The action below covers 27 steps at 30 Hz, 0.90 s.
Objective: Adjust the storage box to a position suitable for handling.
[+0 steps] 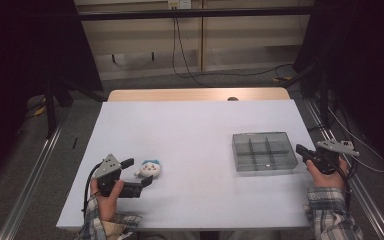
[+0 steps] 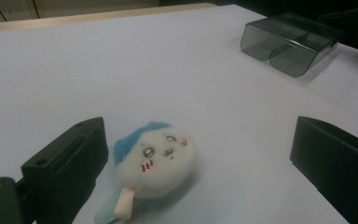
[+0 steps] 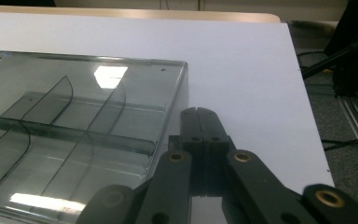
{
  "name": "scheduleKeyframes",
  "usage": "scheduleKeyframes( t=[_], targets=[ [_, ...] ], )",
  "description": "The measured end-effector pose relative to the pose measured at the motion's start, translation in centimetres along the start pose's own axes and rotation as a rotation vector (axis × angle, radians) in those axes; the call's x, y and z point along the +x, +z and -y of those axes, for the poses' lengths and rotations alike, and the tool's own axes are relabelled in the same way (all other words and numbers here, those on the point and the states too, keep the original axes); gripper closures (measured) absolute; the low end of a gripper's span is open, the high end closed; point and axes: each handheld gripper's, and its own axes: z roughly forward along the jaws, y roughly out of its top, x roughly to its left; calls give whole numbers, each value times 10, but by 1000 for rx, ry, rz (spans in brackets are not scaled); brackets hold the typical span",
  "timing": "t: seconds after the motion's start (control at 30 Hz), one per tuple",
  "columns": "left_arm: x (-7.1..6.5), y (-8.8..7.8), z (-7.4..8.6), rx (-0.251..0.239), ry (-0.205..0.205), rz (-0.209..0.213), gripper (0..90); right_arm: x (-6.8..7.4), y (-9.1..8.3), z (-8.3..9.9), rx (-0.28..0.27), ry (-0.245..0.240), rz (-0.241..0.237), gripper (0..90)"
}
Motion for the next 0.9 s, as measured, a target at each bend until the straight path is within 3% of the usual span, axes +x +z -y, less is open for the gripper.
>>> scheduleKeyframes(
  t=[0.4,0.9],
  targets=[
    [-1,2,-1,4,3,13,38,5,6,1,40,-35,-8,900],
    [-7,10,-4,19,26,60,40,6,6,1,32,-19,-21,900]
  ],
)
